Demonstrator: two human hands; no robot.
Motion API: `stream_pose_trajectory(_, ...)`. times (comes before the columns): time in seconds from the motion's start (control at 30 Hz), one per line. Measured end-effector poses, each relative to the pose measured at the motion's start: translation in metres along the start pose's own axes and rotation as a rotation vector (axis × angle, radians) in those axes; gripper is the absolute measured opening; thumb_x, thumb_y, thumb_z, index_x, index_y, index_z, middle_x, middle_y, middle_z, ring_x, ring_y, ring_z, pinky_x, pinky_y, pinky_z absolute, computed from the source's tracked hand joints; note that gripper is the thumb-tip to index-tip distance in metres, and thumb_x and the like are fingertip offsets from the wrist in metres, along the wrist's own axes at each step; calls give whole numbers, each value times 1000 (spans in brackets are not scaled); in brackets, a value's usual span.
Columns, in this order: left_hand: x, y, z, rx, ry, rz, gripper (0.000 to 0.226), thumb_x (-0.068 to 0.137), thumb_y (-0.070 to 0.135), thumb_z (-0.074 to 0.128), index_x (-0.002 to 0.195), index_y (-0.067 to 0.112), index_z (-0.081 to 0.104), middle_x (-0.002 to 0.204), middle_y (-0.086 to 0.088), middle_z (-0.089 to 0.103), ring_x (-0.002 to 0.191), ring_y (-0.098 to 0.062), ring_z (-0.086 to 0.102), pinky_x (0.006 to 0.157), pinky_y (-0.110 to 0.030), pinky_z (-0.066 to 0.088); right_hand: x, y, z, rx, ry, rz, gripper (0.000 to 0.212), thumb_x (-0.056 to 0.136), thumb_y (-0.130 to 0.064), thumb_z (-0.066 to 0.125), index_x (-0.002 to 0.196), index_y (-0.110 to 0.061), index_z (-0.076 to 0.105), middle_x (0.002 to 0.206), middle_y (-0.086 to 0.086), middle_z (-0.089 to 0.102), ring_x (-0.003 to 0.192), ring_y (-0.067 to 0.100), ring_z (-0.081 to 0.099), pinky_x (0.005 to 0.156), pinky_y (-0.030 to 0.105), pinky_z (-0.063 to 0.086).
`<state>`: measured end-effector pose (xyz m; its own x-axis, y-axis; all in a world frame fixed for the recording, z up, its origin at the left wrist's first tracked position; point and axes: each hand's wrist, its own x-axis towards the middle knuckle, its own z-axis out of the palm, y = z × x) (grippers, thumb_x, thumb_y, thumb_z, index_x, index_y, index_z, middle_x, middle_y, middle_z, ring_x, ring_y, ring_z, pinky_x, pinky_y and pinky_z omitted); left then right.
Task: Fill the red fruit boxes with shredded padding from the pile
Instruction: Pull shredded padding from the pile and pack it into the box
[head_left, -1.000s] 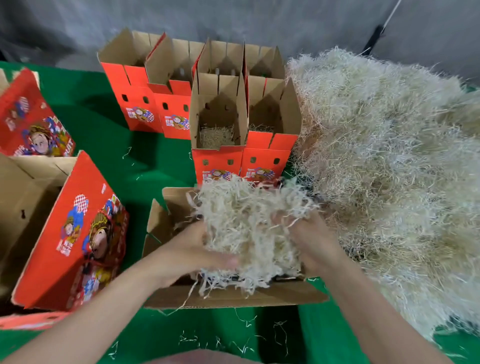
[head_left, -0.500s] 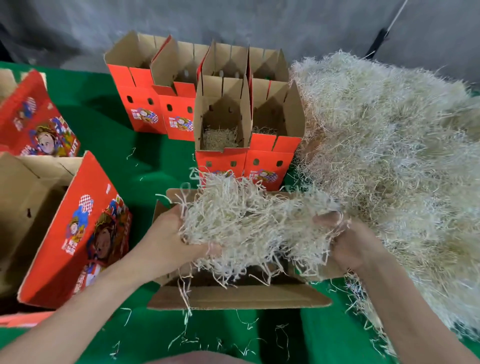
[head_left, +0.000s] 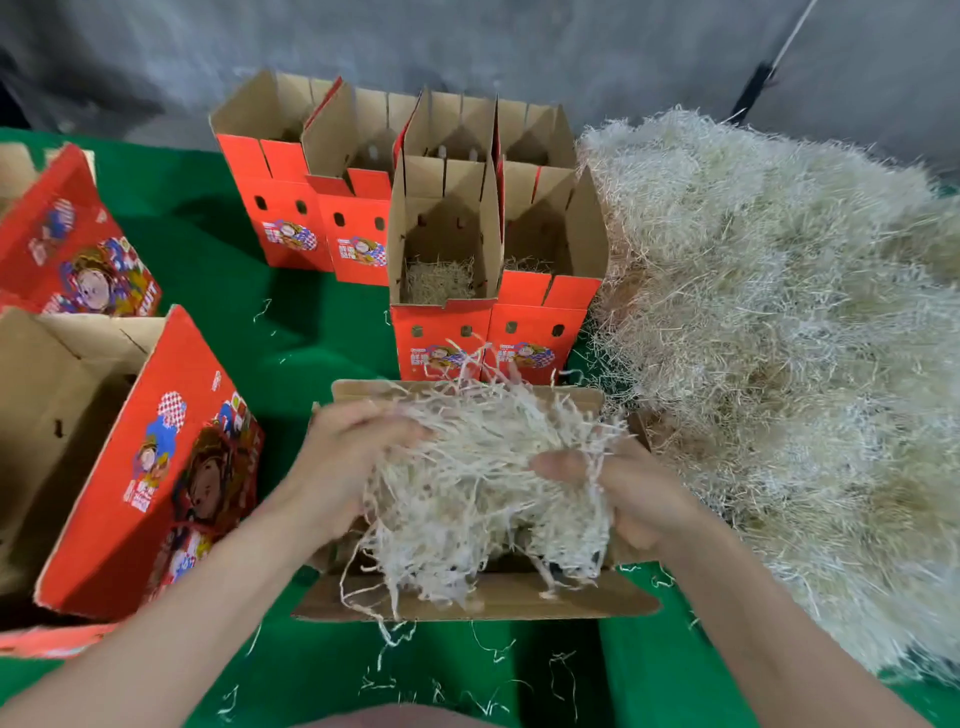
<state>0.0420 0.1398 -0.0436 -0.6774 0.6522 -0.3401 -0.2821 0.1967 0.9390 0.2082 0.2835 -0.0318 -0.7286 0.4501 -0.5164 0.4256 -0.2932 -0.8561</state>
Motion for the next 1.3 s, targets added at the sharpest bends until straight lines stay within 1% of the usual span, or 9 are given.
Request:
stream_pose_trajectory(0.2,7,4,-7,-110,-13,-159,19,65,20,75,83,21,68,104,20,55,121,-9,36,110,-44,15,-3,0,-26,125,-31,54,68,47,-30,80,108,-8,58,114,11,60,106,26,57,96,46,41)
stream_pose_trajectory(0.33,2,2,18,-28,-289,-241,123,31,54,89,137,17,38,138,1,44,128,-14,36,113,-41,19,4,-4,2,-13,-97,-120,47,63,-21,80,105,-19,60,99,-11,71,94,3,65,77,20,52)
stream_pose_trajectory(0.53,14,9,14,88,37,-6,30,75,-7,62,77,23,59,62,15,68,57,10,61,52,-8,46,12,2,-5,-82,120,-66,32,69,-17,76,98,-26,68,98,0,71,93,21,66,84,37,54)
stream_pose_trajectory(0.67,25,10,-13,-21,179,-151,35,73,-6,59,106,8,62,105,-3,65,102,-21,57,98,-45,40,6,4,-33,57,159,94,103,55,-25,76,142,-13,22,123,10,51,106,25,55,87,44,47)
stream_pose_trajectory(0.83,14,3,8,16,-236,-132,56,65,-4,62,99,40,68,107,-4,67,98,-25,63,80,-39,52,11,-2,-5,-136,-104,-72,36,64,-26,79,94,-34,60,79,-26,68,73,-13,62,70,12,49)
stream_pose_trajectory(1.03,24,22,-6,-8,92,-122,15,78,5,68,85,12,57,72,5,67,76,-10,60,68,-22,43,10,-2,-17,-236,210,-54,9,80,-18,68,79,-22,60,66,-11,63,72,6,60,93,30,44)
stream_pose_trajectory(1.13,23,15,1,-16,109,-162,15,79,12,70,83,16,56,68,5,64,67,-3,50,53,-21,41,9,2,-27,-122,-101,-10,58,58,-27,85,110,-21,58,101,-2,70,99,15,64,105,49,36)
stream_pose_trajectory(1.2,16,10,15,-125,63,-245,12,82,13,68,89,10,58,62,3,67,56,-5,61,42,-14,45,8,9,-14,-235,-346,-83,84,55,-36,86,127,-47,43,126,-14,57,121,8,51,105,37,38)
stream_pose_trajectory(1.3,11,2,19,-285,-196,-367,38,78,21,66,112,5,62,97,-7,73,87,-17,70,70,-28,54,19,30,12,-670,-260,-347,85,63,-37,80,134,-44,34,137,-16,43,127,4,41,107,25,32)
